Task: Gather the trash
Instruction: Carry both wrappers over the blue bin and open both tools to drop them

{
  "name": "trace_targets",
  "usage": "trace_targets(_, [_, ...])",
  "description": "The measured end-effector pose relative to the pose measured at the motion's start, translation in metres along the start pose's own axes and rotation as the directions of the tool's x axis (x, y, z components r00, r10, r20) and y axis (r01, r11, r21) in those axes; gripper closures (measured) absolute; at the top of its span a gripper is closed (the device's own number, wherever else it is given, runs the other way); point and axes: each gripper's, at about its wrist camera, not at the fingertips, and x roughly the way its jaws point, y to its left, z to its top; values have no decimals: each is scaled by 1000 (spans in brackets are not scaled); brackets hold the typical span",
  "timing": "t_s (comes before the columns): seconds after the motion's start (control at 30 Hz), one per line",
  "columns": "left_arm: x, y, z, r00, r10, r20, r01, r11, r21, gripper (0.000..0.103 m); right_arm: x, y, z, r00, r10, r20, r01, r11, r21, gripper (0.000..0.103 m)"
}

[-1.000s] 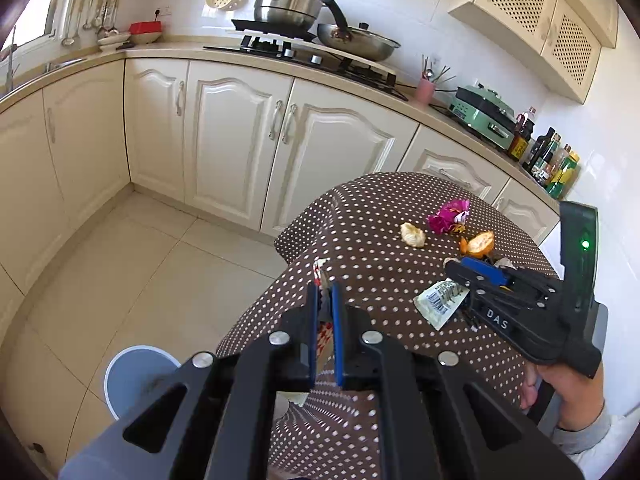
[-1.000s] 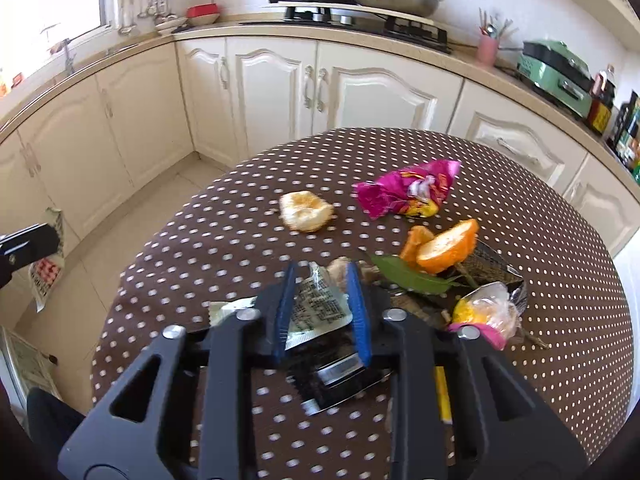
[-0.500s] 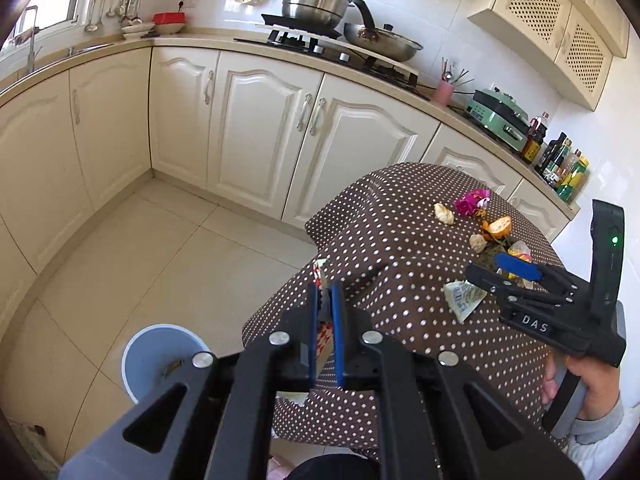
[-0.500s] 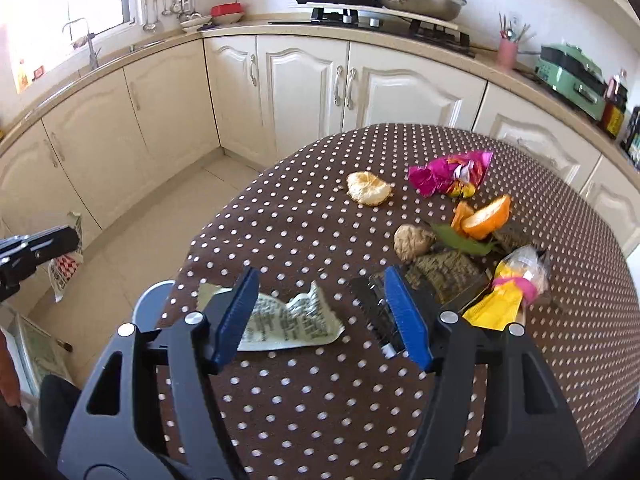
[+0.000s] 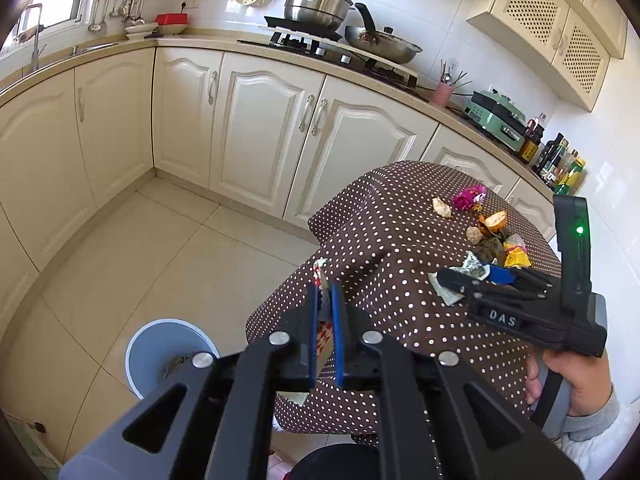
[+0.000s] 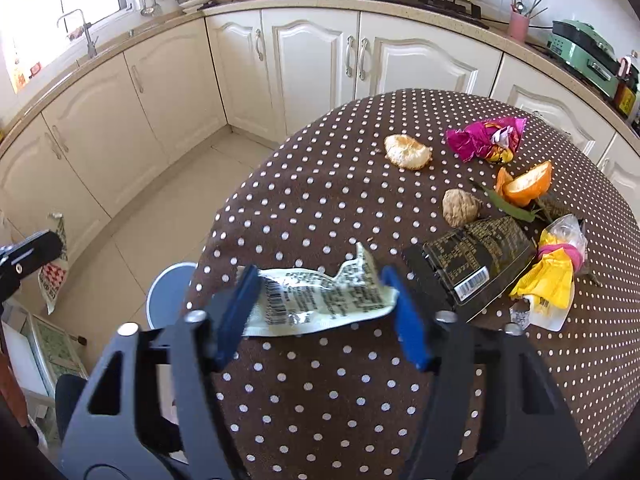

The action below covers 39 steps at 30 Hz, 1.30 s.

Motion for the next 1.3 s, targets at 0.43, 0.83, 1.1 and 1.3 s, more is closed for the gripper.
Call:
trace_targets(0.43, [-15,16,-5,1000,12,14,-12,1000,-17,97,-32,18,-4,990,-7,141,15,998,-59,85])
trace_targets(0.83, [-32,94,-30,996,87,6,-86,989,-120,97,-36,150,-2,950,271,156,-236,949,-210,85])
trace_targets(1.1, [-13,175,-74,982,167,-84,-181,960,-213,97,65,240,-34,942,331,-65,-336,909,-247,84])
trace_targets(1.3, [23,223,-103,968,180,-173,-223,935,-275,97,133,271,-55,929,317,-191,-356,908,-221,84])
